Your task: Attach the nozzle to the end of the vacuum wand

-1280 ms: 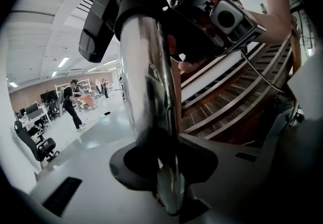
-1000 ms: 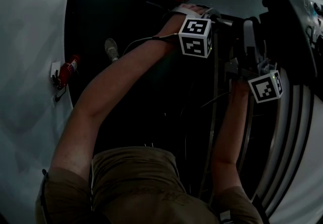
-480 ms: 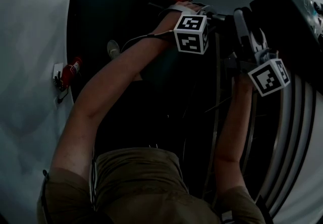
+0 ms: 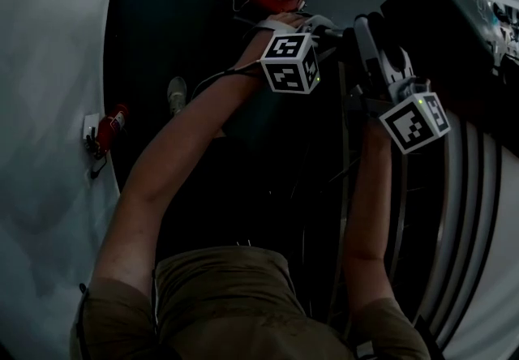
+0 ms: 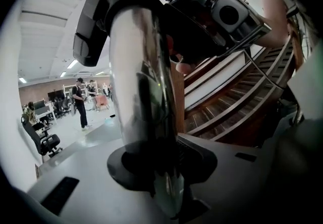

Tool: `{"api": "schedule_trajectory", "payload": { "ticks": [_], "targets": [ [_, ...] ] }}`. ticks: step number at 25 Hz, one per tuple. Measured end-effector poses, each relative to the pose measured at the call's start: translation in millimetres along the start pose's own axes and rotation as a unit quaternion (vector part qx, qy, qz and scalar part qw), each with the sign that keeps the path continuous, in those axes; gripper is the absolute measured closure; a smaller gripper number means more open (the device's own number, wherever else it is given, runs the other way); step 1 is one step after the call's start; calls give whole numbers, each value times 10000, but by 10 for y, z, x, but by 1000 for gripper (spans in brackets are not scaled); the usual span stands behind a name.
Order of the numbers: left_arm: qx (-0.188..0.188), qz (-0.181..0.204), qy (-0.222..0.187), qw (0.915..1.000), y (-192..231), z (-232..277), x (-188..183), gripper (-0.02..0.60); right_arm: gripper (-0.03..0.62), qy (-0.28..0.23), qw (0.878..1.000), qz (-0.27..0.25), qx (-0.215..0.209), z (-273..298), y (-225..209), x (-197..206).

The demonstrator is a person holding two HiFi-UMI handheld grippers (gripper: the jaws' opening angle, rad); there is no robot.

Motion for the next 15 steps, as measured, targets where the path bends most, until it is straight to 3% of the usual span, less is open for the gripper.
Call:
{"api": "schedule_trajectory", "payload": {
  "ticks": [6, 11, 15],
  "targets": [
    [-465, -724, -588, 9946, 270, -932, 589, 411, 413, 66, 9991, -340, -263, 685, 544, 266],
    [-759, -1117, -431, 9899, 362, -1759, 942, 402, 413, 356, 9959, -694, -451, 1070, 985, 346],
    [-1101, -1380, -384, 9835, 448, -2440, 1329, 402, 413, 660, 9904, -1087, -537, 1584, 1536, 717]
  ]
}}
Point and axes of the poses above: the fingertips, and each gripper's own axes: z forward along the fingers, y to its left, x out of its underside, the point moved 3 cm from there along -z, backward along the fingers, and after that the axes turned 1 degree about -z, right-handed, at the moved point
